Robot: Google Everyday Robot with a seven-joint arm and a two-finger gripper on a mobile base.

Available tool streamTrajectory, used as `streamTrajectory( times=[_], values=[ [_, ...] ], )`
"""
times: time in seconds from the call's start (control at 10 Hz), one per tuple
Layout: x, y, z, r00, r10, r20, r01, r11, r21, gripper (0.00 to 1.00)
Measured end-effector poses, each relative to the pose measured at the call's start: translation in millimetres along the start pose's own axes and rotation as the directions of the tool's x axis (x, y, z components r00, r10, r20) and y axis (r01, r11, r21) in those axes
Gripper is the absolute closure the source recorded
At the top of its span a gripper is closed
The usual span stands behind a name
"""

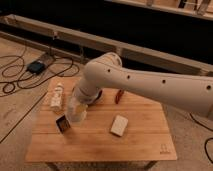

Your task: Place the ceramic cup over the eraser

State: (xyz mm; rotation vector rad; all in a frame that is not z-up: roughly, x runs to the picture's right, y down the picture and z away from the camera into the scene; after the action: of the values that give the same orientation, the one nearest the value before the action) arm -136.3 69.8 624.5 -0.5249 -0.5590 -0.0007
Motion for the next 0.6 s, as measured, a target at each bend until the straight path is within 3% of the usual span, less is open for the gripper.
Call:
streamTrajectory(
  times=[0.6],
  values=[
    [-24.0,-6.9,29.4,0.997,-0.068,0.044,0.070,0.997,-0.044,1.00]
  ],
)
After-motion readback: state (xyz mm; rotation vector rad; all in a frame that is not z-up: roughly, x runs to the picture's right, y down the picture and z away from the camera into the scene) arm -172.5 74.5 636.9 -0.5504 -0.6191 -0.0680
